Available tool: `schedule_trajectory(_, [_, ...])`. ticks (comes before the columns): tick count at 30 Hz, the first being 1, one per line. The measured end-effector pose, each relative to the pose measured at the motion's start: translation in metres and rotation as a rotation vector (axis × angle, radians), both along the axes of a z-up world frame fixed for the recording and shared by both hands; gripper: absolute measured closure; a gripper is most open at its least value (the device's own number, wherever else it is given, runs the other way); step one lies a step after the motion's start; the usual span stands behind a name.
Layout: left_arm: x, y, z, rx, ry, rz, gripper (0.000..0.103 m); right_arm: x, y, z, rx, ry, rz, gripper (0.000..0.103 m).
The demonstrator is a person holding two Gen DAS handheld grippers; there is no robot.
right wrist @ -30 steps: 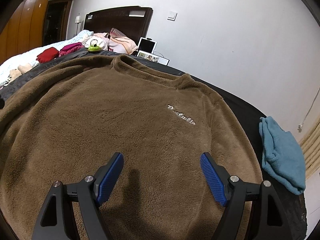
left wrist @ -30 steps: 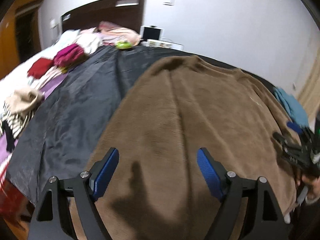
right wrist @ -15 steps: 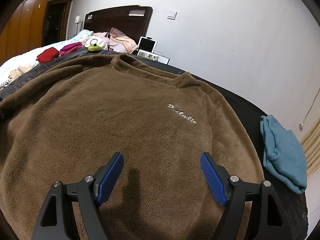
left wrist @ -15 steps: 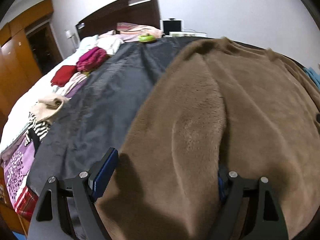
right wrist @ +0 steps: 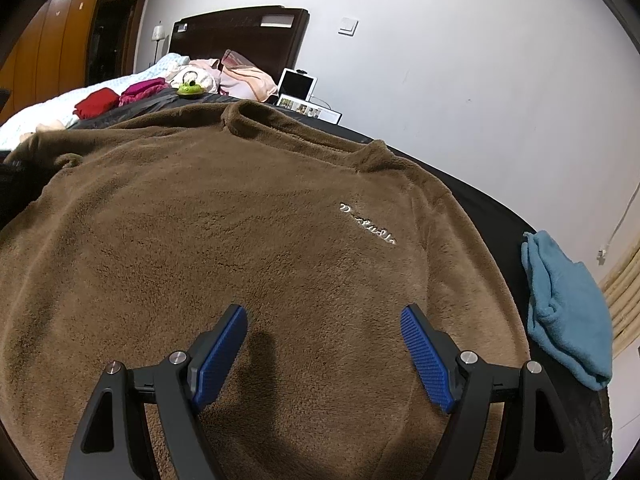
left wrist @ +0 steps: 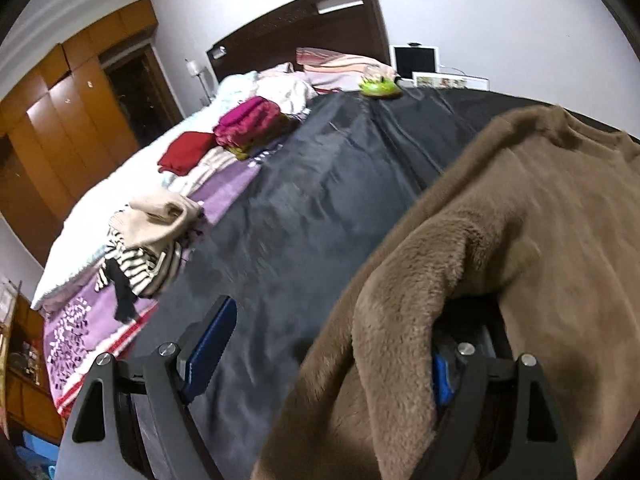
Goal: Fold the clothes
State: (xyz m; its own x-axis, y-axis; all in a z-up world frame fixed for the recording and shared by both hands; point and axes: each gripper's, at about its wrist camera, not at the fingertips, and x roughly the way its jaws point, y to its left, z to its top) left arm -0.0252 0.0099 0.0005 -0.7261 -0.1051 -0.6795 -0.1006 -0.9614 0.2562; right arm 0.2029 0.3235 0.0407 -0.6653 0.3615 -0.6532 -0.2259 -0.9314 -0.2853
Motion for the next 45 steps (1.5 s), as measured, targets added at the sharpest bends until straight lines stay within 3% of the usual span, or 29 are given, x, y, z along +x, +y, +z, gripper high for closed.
schedule_trajectory(6, [-0.029,-0.001,0.014,-0.012,0.016,0.044,0.017,-0.001,0.002,-0.001,-0.012,-0.002,-0.001,0.022])
schedule_trajectory(9, [-0.04,0.002,0.013,0.008,-0.057,0.021,0.017,-0.001,0.003,-0.001,-0.02,-0.003,0.0,0.022])
schedule_trajectory(13, [-0.037,-0.01,0.016,0.202,-0.181,-0.071,0.017,-0.001,0.005,-0.002,-0.039,-0.01,-0.001,0.022])
schedule_trajectory(18, [-0.013,-0.018,0.034,0.248,-0.158,-0.098,0.017,-0.002,0.005,-0.003,-0.038,-0.017,0.002,0.022])
schedule_trajectory(25, [0.042,0.015,0.066,0.238,-0.07,-0.235,0.017,-0.002,0.001,-0.003,-0.017,-0.02,0.008,0.022])
schedule_trajectory(34, [0.097,0.13,0.034,0.154,-0.121,-0.495,0.017,-0.003,0.005,-0.003,-0.041,-0.015,0.004,0.022])
schedule_trajectory(45, [0.093,0.177,-0.003,0.086,-0.129,-0.478,0.017,-0.005,0.011,-0.006,-0.092,-0.038,0.007,0.022])
